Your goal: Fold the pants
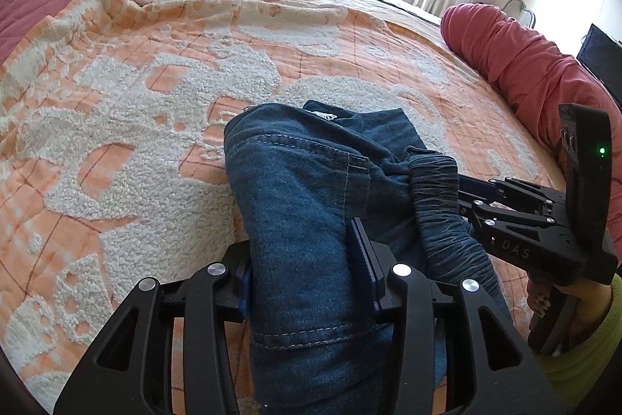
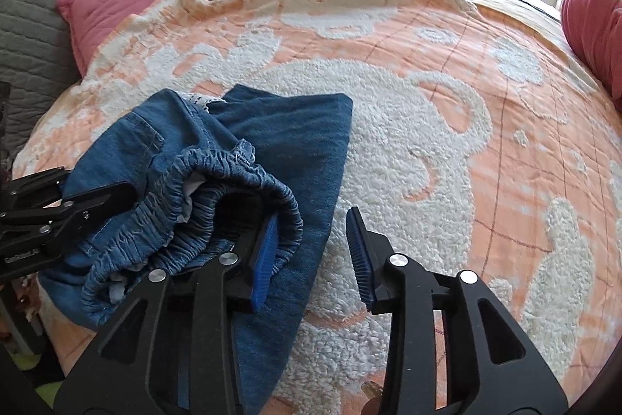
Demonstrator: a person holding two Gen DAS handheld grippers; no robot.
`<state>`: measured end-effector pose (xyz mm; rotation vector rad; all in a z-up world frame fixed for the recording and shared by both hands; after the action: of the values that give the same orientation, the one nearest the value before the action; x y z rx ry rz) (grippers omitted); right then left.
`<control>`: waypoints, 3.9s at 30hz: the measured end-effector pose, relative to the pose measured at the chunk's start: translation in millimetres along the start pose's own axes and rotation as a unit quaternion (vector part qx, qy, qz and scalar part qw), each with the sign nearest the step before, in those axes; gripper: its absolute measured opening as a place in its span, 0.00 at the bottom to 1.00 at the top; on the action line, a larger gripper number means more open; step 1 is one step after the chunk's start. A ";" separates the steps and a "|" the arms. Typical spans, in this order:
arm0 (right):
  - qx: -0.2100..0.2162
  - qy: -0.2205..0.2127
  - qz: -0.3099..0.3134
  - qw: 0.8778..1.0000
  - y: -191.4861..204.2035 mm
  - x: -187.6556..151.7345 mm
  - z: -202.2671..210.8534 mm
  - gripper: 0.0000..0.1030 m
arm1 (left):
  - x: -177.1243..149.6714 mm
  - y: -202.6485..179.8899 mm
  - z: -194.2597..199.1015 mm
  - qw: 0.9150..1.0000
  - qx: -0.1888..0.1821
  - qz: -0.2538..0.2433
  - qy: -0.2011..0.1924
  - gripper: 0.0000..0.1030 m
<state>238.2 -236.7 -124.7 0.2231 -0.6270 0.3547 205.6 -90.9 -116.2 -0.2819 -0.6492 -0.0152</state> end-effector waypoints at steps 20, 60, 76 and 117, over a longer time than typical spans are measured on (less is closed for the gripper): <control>0.001 -0.073 -0.027 0.997 -2.2 10.8 59.4 0.83 | -6.6 -1.9 33.6 1.000 -0.007 0.008 -0.021 0.71; -0.045 -0.123 -0.018 0.991 38.2 -91.8 166.8 0.91 | -107.3 5.1 147.1 0.998 0.046 -0.002 -0.045 0.96; -0.050 -0.089 -0.017 0.995 39.3 -106.3 145.5 0.91 | -115.1 1.9 135.0 0.998 0.060 -0.003 -0.025 0.96; -0.055 -0.093 -0.018 0.994 37.1 -103.3 152.6 0.91 | -111.2 -0.5 142.7 0.998 0.056 0.002 -0.031 0.96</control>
<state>64.9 -276.1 -63.5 0.1638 -0.8234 0.2646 32.0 -62.0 -74.2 -0.1767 -0.7076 0.0345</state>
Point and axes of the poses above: each gripper's, at about its wrist camera, not at the fingertips, and z roughly against the way its jaws point, y to its left, x to its top, the point moved 9 cm from there along -z, roughly the way its jaws point, and after that the axes turned 2 degrees about -x, right-handed, at the moved point
